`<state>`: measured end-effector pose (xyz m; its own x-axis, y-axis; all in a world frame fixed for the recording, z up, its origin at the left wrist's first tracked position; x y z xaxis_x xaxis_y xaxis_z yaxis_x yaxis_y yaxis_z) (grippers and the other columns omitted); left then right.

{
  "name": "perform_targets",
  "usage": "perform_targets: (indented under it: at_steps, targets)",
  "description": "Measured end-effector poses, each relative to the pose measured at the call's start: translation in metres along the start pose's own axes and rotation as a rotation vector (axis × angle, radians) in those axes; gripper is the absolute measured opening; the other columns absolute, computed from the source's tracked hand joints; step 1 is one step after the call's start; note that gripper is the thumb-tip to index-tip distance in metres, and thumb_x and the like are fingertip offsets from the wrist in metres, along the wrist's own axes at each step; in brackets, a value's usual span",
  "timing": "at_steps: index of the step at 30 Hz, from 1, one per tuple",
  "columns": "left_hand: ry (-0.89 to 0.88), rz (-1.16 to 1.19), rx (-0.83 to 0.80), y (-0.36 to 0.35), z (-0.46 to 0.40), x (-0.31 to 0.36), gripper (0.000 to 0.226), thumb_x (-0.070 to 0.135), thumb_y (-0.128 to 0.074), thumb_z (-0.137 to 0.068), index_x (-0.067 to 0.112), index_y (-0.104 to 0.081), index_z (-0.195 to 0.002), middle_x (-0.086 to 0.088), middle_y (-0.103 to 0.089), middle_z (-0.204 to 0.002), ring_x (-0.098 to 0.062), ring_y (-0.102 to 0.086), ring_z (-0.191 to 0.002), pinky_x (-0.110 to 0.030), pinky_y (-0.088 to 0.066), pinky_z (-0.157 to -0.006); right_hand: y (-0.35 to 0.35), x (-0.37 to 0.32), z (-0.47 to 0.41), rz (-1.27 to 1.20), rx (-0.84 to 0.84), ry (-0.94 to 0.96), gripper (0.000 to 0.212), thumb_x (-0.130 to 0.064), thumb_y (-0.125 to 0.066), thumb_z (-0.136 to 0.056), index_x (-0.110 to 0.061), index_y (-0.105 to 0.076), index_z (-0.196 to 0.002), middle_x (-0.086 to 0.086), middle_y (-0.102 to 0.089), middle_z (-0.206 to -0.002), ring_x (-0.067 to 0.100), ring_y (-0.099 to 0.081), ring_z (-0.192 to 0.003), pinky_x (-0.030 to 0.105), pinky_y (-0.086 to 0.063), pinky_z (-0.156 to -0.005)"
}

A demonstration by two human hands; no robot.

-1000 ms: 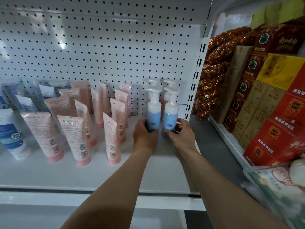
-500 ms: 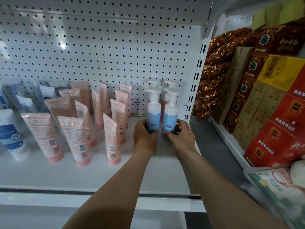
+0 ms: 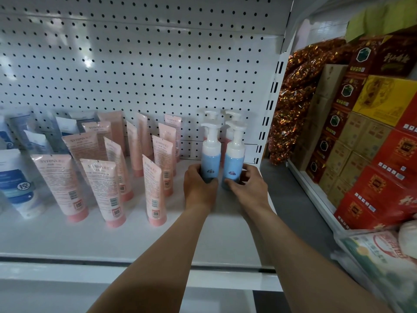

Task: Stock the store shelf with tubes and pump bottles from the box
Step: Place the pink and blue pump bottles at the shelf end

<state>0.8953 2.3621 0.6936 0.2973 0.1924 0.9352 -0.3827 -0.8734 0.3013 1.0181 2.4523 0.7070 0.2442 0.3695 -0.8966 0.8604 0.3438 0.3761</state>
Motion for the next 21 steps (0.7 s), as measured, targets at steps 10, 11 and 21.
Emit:
perform_targets:
  at_steps: [10,11,21]
  targets:
    - [-0.005,-0.007,-0.004,-0.0012,-0.0009,-0.0014,0.050,0.017,-0.076,-0.076,0.018,-0.052,-0.120,-0.001,-0.059,-0.120,-0.016,-0.058,-0.105,-0.024,-0.045,-0.085,0.0003,-0.0006,0.0004,0.013,-0.015,0.004,0.067,-0.027,-0.083,-0.080,-0.018,-0.050,-0.138,0.001,-0.061,-0.129,0.007,-0.053,-0.103,0.021,-0.044,-0.089]
    - [-0.005,-0.003,-0.004,-0.0011,-0.0007,-0.0012,0.051,0.017,-0.076,-0.077,0.018,-0.052,-0.121,0.000,-0.059,-0.120,-0.016,-0.058,-0.106,-0.025,-0.045,-0.085,0.0003,-0.0004,0.0003,0.012,-0.017,0.002,0.067,-0.027,-0.083,-0.080,-0.018,-0.050,-0.138,0.001,-0.061,-0.129,0.008,-0.053,-0.103,0.022,-0.045,-0.090]
    - [0.000,0.017,0.028,-0.0012,-0.0019,-0.0023,0.051,0.022,-0.078,-0.078,0.016,-0.052,-0.122,0.000,-0.059,-0.119,-0.017,-0.059,-0.106,-0.031,-0.051,-0.091,0.0000,0.0015,0.0002,-0.016,-0.021,-0.001,0.065,-0.027,-0.084,-0.079,-0.021,-0.051,-0.135,-0.001,-0.062,-0.125,0.011,-0.058,-0.105,0.027,-0.050,-0.093]
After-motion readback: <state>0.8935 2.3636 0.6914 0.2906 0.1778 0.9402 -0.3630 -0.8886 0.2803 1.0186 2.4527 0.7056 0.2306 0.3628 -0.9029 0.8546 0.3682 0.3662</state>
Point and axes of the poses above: each hand's wrist, its own z-axis away from the middle knuckle, its own y-axis out of the back of the hand, x = y × z, the point moved 3 cm from there along -z, towards the middle knuckle
